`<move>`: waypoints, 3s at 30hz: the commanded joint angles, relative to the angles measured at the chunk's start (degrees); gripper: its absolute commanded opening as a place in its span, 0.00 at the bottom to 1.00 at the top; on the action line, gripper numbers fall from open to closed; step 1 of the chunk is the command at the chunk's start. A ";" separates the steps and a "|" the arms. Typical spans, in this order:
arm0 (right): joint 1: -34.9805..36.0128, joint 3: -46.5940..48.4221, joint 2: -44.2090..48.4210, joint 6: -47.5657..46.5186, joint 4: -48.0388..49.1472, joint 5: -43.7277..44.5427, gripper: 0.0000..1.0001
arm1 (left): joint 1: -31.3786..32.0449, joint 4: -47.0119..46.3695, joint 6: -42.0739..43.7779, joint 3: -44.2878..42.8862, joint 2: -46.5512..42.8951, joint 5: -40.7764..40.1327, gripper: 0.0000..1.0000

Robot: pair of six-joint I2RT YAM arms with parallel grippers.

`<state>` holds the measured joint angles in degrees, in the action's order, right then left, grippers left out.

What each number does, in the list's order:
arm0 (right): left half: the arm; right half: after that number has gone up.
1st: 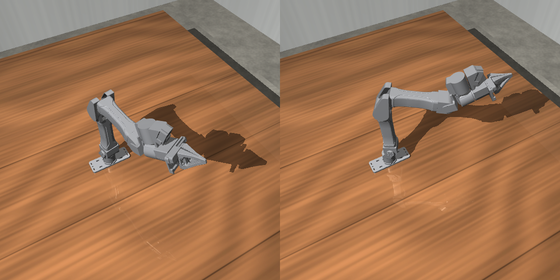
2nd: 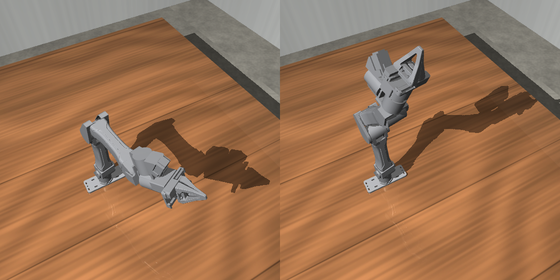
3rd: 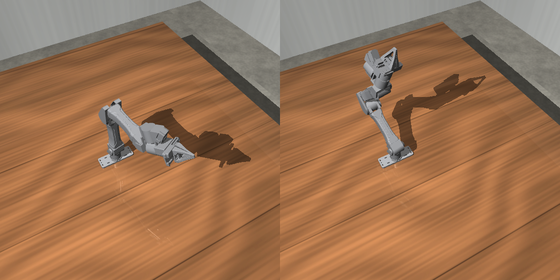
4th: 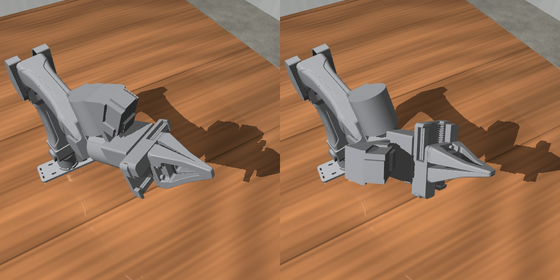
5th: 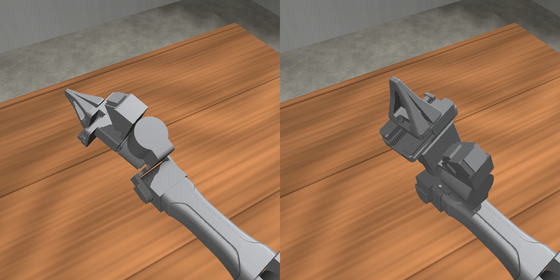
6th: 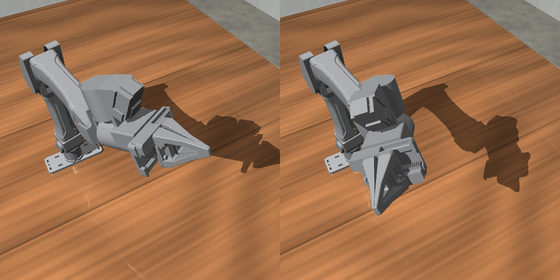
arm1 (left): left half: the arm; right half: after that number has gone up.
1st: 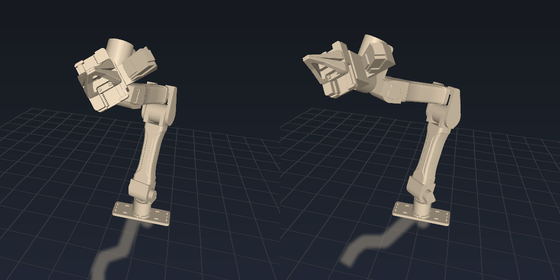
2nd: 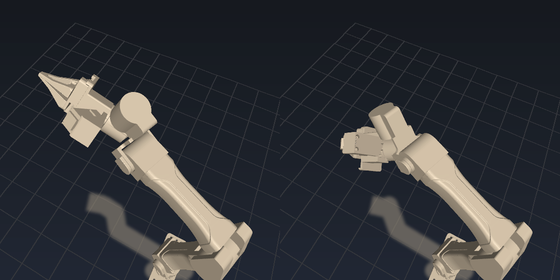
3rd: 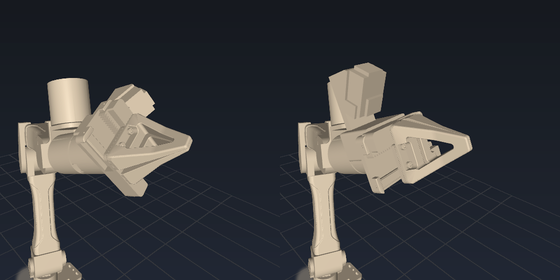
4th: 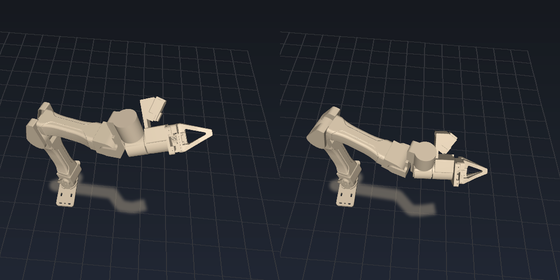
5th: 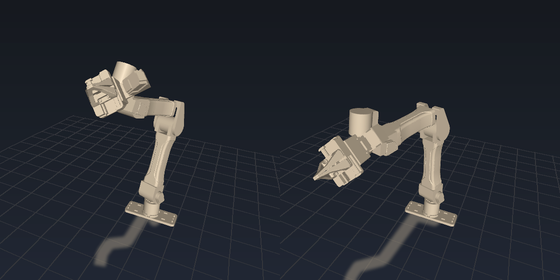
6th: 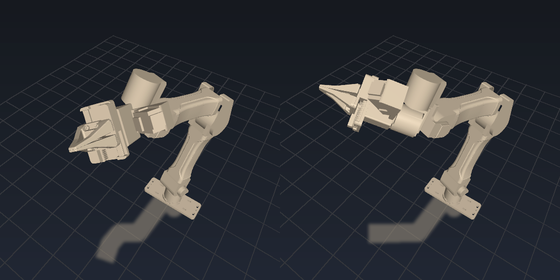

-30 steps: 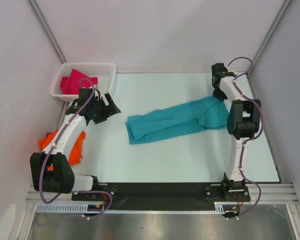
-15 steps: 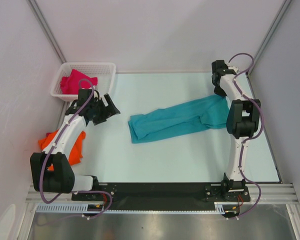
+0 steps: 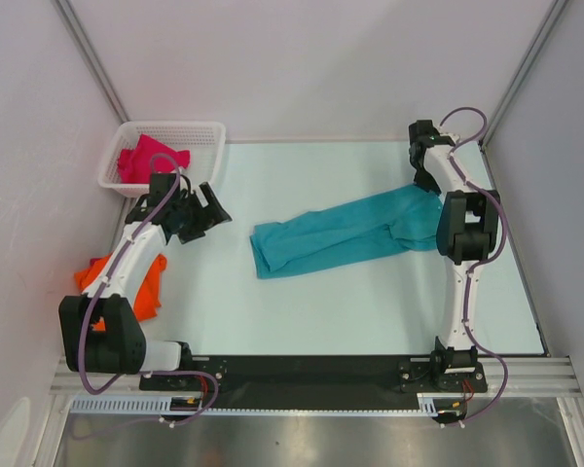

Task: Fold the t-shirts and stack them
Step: Rotate the tshirt 90 degrees

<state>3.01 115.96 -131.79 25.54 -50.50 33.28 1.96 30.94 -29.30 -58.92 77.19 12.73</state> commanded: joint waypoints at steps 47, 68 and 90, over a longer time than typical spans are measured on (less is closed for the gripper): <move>24.15 -38.53 45.29 4.96 2.34 -10.69 0.55 | 15.27 -12.31 -8.84 -0.32 25.03 3.88 0.91; 24.42 -36.69 55.51 4.52 -4.26 -9.99 0.58 | 18.87 -19.16 -14.37 10.45 21.62 5.73 0.00; 28.81 -26.75 40.99 8.12 -1.79 -15.18 0.57 | 38.56 -22.14 -29.51 35.54 -6.80 -2.45 0.05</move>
<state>30.44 86.91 -90.50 31.94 -51.44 16.43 39.07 12.10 -56.27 -24.56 70.17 11.70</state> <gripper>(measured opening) 0.574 0.012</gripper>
